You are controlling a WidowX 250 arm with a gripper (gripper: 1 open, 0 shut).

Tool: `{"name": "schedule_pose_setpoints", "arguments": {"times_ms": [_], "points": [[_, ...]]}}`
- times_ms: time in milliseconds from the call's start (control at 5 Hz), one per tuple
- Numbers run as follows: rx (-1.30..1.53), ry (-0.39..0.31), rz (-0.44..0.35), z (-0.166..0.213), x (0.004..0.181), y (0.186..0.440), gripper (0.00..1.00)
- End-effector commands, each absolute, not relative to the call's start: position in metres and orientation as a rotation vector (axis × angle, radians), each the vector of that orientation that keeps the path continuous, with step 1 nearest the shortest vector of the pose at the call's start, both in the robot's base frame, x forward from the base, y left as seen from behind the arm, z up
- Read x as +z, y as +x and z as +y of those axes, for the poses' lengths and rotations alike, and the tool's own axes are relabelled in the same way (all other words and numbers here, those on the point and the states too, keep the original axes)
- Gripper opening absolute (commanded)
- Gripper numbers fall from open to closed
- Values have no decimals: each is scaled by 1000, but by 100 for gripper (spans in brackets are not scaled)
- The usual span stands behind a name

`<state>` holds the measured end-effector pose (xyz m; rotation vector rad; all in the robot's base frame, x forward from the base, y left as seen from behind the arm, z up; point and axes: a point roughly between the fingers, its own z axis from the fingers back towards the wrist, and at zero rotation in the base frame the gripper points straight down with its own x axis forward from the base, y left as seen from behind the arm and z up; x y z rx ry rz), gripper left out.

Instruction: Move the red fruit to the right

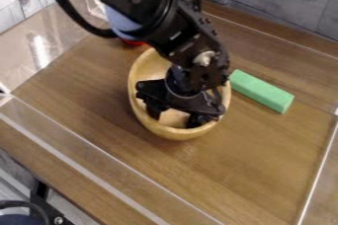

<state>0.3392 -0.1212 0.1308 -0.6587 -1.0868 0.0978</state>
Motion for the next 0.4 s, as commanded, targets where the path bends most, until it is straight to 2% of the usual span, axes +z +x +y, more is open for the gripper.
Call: {"name": "schedule_pose_setpoints", "arguments": {"times_ms": [0,200], "points": [[84,-660,-1088,-124,137,334,0],[95,-656,-1087,-120,141,333,0]]}}
